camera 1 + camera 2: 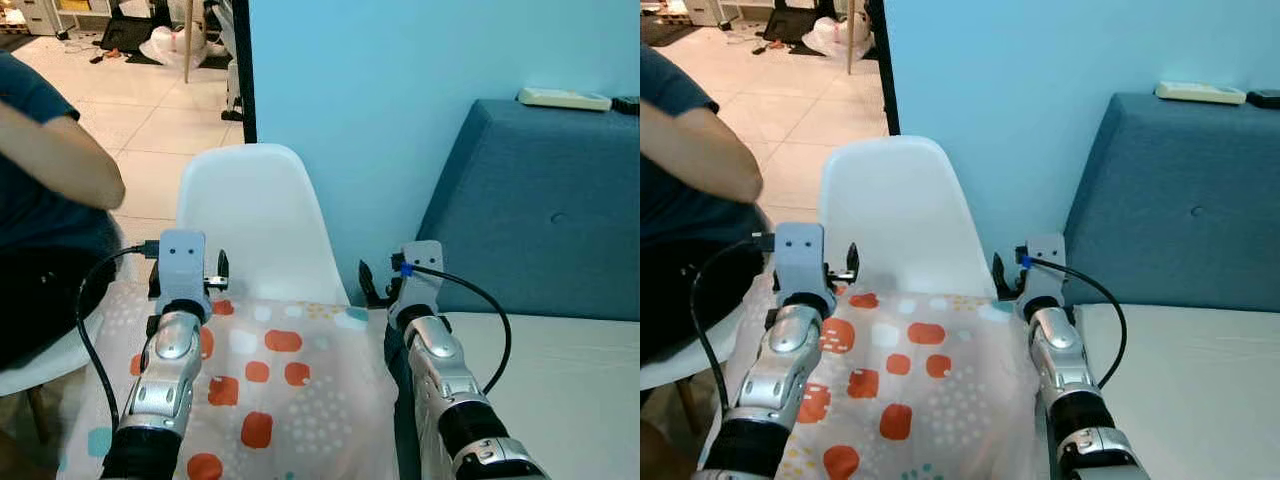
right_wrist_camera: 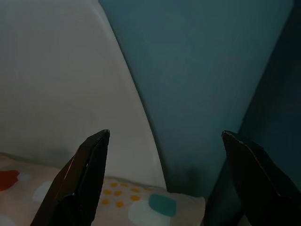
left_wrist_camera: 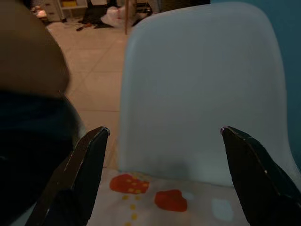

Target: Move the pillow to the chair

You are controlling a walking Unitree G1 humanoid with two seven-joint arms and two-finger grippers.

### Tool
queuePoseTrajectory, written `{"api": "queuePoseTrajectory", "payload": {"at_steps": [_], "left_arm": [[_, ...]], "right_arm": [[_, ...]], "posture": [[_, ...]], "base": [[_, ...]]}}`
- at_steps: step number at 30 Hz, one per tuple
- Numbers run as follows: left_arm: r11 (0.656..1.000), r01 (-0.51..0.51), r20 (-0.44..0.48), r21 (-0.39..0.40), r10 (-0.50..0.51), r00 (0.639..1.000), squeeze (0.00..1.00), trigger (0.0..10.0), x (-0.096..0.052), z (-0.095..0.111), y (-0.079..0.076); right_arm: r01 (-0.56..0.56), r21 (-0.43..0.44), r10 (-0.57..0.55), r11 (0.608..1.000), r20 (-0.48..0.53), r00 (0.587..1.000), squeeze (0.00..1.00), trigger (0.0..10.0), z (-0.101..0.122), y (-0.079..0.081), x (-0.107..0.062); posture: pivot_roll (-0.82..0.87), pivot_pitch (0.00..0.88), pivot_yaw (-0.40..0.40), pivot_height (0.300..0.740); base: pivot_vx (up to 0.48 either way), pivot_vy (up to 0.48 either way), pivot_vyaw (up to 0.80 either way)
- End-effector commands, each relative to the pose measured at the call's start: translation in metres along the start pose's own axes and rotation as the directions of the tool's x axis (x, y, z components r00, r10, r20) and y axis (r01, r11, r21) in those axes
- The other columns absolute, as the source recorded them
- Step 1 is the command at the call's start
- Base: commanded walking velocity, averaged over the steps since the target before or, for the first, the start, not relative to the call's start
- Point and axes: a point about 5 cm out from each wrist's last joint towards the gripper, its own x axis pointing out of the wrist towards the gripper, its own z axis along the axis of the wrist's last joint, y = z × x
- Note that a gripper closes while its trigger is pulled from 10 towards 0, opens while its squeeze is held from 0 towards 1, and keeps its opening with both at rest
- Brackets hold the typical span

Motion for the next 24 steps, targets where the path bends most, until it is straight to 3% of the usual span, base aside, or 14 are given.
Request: {"api": "queuePoseTrajectory", "payload": {"at_steps": [1,5,7,12,24], "left_arm": [[0.999,-0.033,-0.067,0.01,0.034,0.997,0.0,10.0,0.0,-0.012,0.006],[0.998,-0.047,-0.11,-0.05,0.041,0.993,0.0,10.0,0.0,-0.019,0.007],[0.996,-0.039,-0.171,-0.084,0.024,0.985,0.0,10.0,-0.006,-0.033,0.006],[0.999,0.008,-0.205,-0.041,-0.016,0.979,0.0,10.0,-0.022,-0.047,0.002],[0.994,0.082,-0.287,-0.079,-0.101,0.952,0.0,10.0,-0.047,-0.077,-0.009]], "right_arm": [[0.018,0.034,-0.017,0.999,-0.02,1.0,0.0,10.0,-0.005,0.0,-0.003],[0.017,0.025,-0.016,1.0,-0.037,0.999,0.0,10.0,-0.008,0.001,-0.004],[-0.016,-0.015,0.014,1.0,-0.142,0.99,0.0,10.0,-0.028,0.007,-0.01],[-0.04,-0.017,0.036,0.999,-0.191,0.981,0.0,10.0,-0.044,0.011,-0.023],[-0.028,-0.03,0.02,0.999,-0.252,0.968,0.0,10.0,-0.069,0.007,-0.046]], "posture": [[0.03,0.082,-0.031,0.74],[0.03,0.085,-0.03,0.74],[0.02,0.098,-0.028,0.74],[0.02,0.12,-0.029,0.74],[0.01,0.125,-0.028,0.74]], "base": [[0.0,0.0,0.0],[0.0,0.0,0.0],[0.0,0.0,0.0],[0.0,0.0,0.0],[0.0,0.0,0.0]]}}
